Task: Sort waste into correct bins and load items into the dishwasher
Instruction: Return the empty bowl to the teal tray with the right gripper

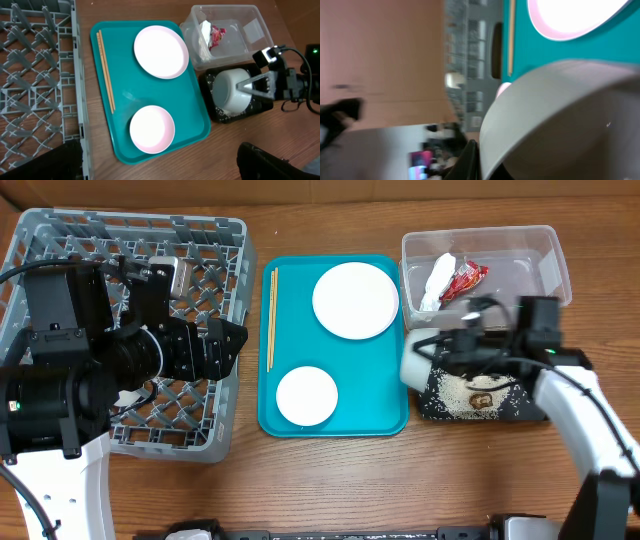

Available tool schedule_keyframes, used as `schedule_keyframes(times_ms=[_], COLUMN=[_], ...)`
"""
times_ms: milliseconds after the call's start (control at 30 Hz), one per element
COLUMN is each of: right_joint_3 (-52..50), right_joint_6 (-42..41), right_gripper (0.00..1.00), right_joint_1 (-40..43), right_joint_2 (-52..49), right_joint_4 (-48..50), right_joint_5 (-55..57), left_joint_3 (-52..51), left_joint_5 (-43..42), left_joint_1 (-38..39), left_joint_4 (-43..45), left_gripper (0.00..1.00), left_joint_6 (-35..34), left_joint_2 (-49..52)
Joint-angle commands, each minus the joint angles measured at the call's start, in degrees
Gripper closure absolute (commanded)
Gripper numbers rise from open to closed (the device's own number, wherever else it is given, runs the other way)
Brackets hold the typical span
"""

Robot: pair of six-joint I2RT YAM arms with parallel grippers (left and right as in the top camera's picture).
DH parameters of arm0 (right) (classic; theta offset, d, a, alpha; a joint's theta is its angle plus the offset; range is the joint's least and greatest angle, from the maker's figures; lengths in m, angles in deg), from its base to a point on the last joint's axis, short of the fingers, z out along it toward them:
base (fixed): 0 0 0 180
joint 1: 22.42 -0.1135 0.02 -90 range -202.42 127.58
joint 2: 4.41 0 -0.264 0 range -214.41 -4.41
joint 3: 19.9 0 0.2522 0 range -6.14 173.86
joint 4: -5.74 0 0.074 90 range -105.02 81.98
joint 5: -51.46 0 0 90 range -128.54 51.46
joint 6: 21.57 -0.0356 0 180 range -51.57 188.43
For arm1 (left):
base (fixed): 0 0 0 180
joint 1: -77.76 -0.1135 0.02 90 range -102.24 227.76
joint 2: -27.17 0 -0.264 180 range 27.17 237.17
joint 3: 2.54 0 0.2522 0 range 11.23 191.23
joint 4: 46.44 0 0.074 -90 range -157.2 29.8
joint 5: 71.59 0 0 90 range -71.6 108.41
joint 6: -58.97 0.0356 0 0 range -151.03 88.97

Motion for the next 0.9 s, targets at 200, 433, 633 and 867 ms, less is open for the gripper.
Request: schedule_keyframes(times_ms=[200, 433, 633, 867], right_joint_3=[11.21, 11.21, 14.34, 24.11], right_joint_6=[6.14, 7.65, 8.55, 7.08], right_gripper=[0.96, 0.95, 0.73, 0.51], right_joint_1=[-29.88, -40.85, -40.98, -39.93], right_joint_2=[2.95, -8.48, -11.50, -6.86], right_joint_4=[-10.54, -10.36, -11.65, -16.00], right_joint_5=[56.22, 66.47, 65.79, 65.90], left_joint_3=[0.17, 0.17, 0.07, -0.15], left_joint_5=[-1.09, -1.11, -0.94, -0.26], left_joint_1=[0.11, 0.11, 0.11, 1.09], left_joint_4=[0.26, -1.31, -3.10, -1.51], left_gripper=[0.00, 0.00, 0.02, 0.00], left_joint_6=[-0.37, -0.35, -0.33, -0.55], left_joint_2=[0.09, 0.09, 0.09, 1.62])
